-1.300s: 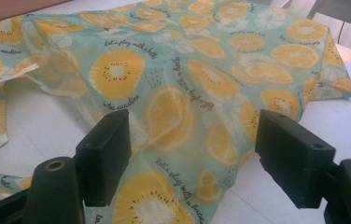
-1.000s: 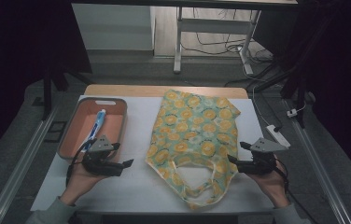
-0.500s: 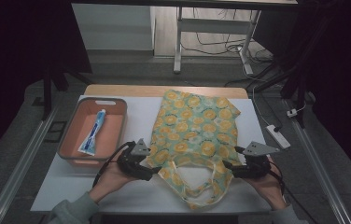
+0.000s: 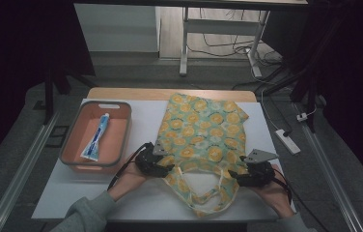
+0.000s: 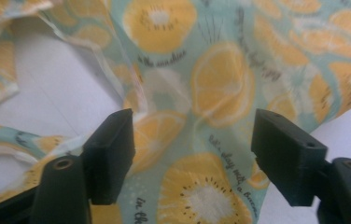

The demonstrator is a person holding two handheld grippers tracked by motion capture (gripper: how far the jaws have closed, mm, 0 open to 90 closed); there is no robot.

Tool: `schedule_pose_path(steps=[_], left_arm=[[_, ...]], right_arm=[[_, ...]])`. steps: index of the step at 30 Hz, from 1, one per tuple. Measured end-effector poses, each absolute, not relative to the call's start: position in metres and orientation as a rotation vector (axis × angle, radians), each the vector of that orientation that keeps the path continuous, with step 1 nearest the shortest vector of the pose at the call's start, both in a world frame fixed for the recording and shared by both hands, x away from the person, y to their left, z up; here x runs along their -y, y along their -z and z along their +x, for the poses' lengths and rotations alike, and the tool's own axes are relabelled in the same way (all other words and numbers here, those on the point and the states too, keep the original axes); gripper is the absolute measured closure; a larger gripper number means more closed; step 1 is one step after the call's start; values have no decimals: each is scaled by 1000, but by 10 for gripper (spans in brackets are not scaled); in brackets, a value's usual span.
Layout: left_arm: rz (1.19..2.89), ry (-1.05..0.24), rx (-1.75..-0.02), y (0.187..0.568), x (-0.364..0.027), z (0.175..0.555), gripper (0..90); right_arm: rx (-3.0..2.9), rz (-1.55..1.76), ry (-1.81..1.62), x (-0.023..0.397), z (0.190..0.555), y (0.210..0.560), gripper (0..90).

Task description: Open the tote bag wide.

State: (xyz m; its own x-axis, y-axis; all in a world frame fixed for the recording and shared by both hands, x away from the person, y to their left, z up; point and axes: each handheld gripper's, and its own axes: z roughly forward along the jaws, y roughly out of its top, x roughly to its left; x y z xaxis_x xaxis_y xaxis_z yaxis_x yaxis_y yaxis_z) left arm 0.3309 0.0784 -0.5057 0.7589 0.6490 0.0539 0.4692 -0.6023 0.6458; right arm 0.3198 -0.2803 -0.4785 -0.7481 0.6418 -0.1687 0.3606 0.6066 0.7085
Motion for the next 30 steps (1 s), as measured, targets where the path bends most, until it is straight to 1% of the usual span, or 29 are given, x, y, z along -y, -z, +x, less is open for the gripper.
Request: schedule_pose_path(steps=[2, 3, 5, 8, 9, 10, 13, 14, 17, 18, 19, 20, 22, 24, 27, 28, 30], left_arm=[[2331, -368, -860, 510, -79, 334, 451], [2329, -357, -878, 512, -79, 336, 513], [2342, -334, -887, 516, -79, 339, 689], [2358, -300, -888, 519, -80, 341, 851], [2361, -295, -884, 518, -80, 340, 877], [2363, -293, -878, 517, -81, 339, 882], [2360, -292, -866, 513, -82, 337, 885], [2341, -287, -855, 507, -86, 331, 885], [2308, -269, -830, 496, -93, 321, 885], [2258, -245, -808, 482, -102, 308, 885], [2258, -245, -808, 482, -102, 308, 884], [2217, -255, -778, 465, -110, 295, 885], [2205, -260, -766, 459, -114, 290, 885], [2138, -264, -734, 435, -128, 275, 884], [2082, -260, -720, 418, -139, 270, 885], [2082, -260, -720, 418, -139, 270, 884], [2059, -289, -722, 408, -144, 273, 884]], right_arm=[[-2431, 811, -874, 279, 323, 483, 412], [-2436, 812, -851, 279, 324, 486, 478], [-2451, 816, -844, 280, 325, 488, 653], [-2482, 823, -822, 280, 327, 488, 829], [-2486, 813, -829, 280, 327, 487, 871], [-2490, 807, -835, 281, 326, 486, 889], [-2490, 790, -843, 281, 324, 482, 896], [-2493, 783, -853, 281, 323, 479, 896], [-2481, 739, -902, 281, 313, 465, 896], [-2475, 729, -928, 281, 309, 458, 896], [-2463, 721, -961, 282, 305, 451, 896], [-2453, 706, -996, 282, 300, 443, 895], [-2429, 680, -1047, 282, 292, 430, 895], [-2402, 649, -1090, 282, 284, 416, 895], [-2366, 624, -1170, 283, 277, 398, 895], [-2360, 620, -1185, 283, 277, 395, 896], [-2356, 625, -1201, 281, 281, 391, 895]])
